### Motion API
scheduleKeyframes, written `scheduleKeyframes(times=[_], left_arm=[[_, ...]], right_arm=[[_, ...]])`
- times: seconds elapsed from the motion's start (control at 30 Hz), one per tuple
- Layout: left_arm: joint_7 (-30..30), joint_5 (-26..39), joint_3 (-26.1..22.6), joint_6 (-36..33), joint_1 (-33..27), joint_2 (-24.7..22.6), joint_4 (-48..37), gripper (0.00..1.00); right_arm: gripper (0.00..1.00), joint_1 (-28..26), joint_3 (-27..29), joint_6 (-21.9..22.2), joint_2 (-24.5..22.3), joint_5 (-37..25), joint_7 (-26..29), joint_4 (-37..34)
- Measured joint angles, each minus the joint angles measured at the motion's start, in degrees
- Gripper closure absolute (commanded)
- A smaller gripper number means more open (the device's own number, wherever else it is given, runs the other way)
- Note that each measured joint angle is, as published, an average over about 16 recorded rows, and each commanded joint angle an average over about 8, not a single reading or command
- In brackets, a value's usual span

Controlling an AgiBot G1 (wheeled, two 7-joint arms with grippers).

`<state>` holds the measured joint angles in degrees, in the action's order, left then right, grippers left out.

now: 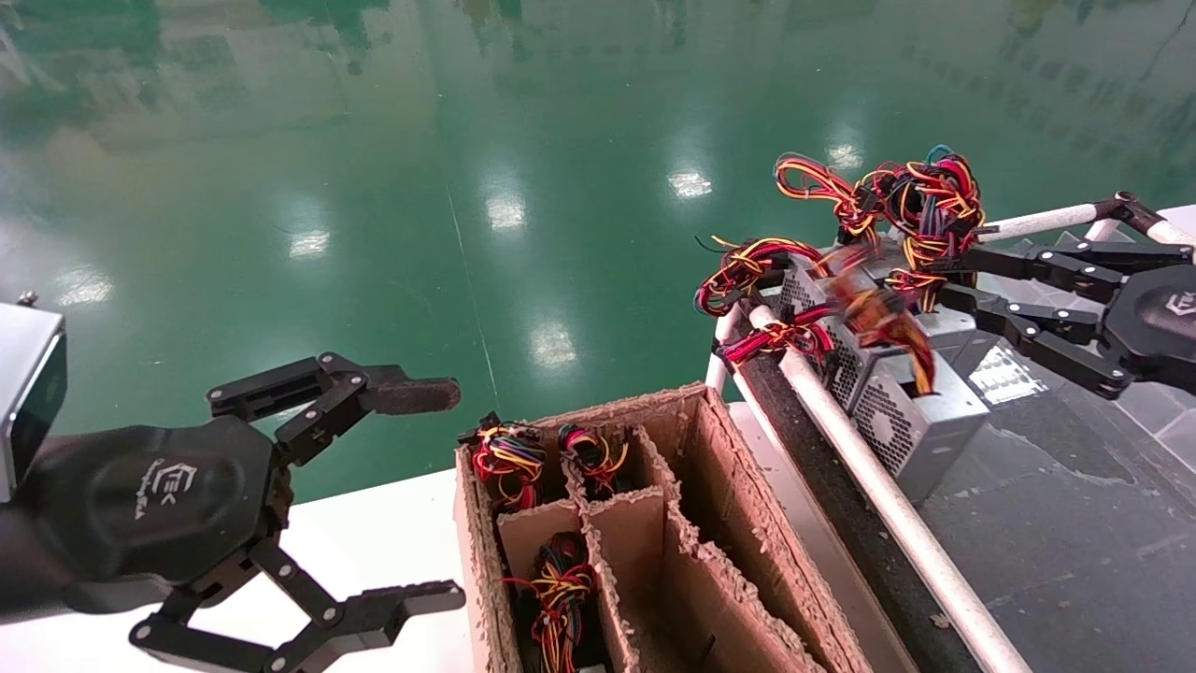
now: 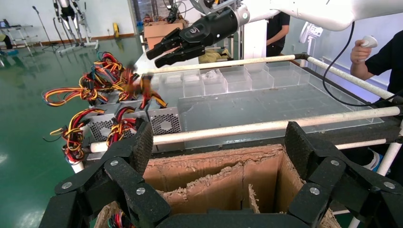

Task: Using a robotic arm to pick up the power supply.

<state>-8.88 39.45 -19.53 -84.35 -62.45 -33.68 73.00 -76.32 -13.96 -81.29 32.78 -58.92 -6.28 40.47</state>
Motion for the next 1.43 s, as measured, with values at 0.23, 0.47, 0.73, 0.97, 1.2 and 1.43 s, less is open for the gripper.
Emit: scheduleKeyframes(times=[0.23, 0.47, 0.73, 0.97, 1.2, 1.43], left_arm=[[0.0, 0.0, 0.0, 0.0, 0.0, 0.0, 0.0, 0.0], [0.0, 0.0, 0.0, 0.0, 0.0, 0.0, 0.0, 0.0], [0.0, 0.0, 0.0, 0.0, 0.0, 0.0, 0.0, 0.0], [0.0, 0.0, 0.0, 0.0, 0.0, 0.0, 0.0, 0.0], [0.0, 0.0, 0.0, 0.0, 0.0, 0.0, 0.0, 0.0], [0.0, 0.0, 0.0, 0.0, 0.0, 0.0, 0.0, 0.0]], right_arm=[[0.0, 0.4, 1.8, -0.5, -0.4, 3.3, 1.1, -0.2], [0.0, 1.4, 3.3, -1.1, -0.2, 7.1, 2.7, 0.7], [0.0, 3.2, 3.1, -1.7, 0.2, 9.4, 4.7, 4.1], [0.0, 4.8, 2.4, -2.1, 0.4, 10.4, 6.4, 8.1], [0.0, 6.4, 1.7, -2.5, 0.7, 11.5, 8.1, 12.1], [0.0, 7.2, 1.3, -2.6, 0.9, 12.0, 8.9, 14.1]])
